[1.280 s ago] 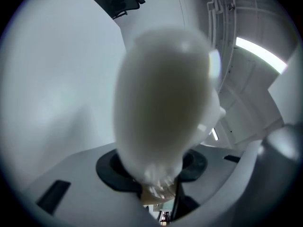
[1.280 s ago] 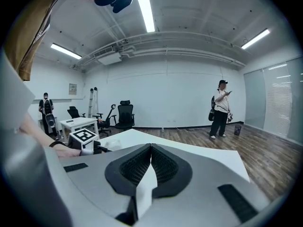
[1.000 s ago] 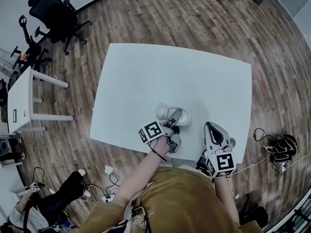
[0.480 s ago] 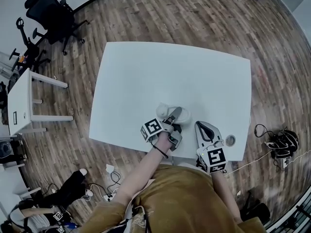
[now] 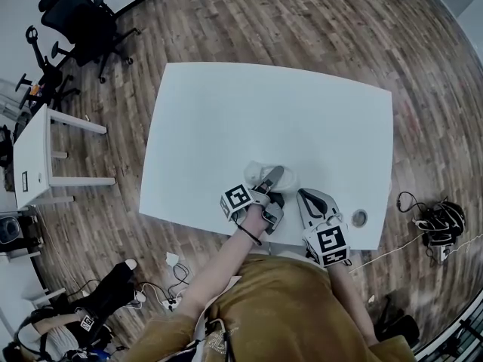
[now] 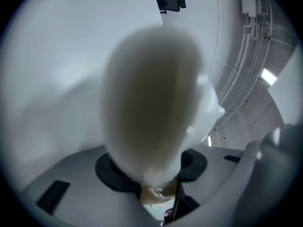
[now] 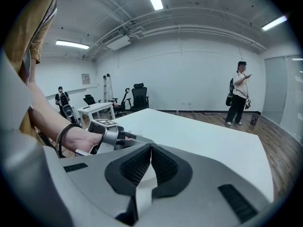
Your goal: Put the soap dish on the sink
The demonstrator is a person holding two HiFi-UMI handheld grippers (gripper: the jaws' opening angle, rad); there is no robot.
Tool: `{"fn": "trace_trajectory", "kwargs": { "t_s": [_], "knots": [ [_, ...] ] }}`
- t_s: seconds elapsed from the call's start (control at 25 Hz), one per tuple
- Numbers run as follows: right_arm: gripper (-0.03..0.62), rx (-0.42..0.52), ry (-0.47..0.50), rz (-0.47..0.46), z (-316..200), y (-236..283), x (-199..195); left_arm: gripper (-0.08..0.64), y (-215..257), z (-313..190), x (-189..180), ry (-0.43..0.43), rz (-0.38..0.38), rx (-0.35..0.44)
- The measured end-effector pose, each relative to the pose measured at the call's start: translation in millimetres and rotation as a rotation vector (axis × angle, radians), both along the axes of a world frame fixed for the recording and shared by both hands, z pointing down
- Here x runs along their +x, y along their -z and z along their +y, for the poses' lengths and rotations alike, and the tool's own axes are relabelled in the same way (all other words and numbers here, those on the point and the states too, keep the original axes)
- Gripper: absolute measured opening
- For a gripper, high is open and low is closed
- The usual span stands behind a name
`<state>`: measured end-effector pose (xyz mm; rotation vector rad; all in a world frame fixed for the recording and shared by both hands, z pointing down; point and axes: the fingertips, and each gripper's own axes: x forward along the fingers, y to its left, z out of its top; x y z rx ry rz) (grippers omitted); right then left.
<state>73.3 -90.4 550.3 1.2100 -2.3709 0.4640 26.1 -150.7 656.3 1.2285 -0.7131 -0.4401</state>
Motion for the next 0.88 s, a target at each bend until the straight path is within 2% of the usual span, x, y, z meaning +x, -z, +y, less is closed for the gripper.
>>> {"fn": "trace_trajectory", "kwargs": {
  "t_s": [0.2,0.32,0.48,0.64,0.88],
  "knots": [
    [0.008,-0.029,0.044,0.015,2.7,-9.5,-10.1,0.179,-0.9,7.1,5.8,-0.041,0.003,-0.026],
    [0.008,-0.048,0.076,0.031,1.8,-16.2,-17.4,0.181,-1.2,8.5,5.2,-0.035,0.011,-0.042],
    [0.008,-0.053,0.127,0.072,4.0,-28.8,-25.6,0.187,-2.1,9.1,6.1,-0.048,0.002,-0.027],
    [0.008,-0.053,0.137,0.090,4.0,-35.8,-21.7,0.272,1.1,7.1,11.4,-0.043,0.018,-0.020],
    [0.008,-0.056,0.145,0.117,3.4,-38.8,-21.8,0.290,3.9,11.0,11.3,-0.051,0.027,-0.033]
  ]
}}
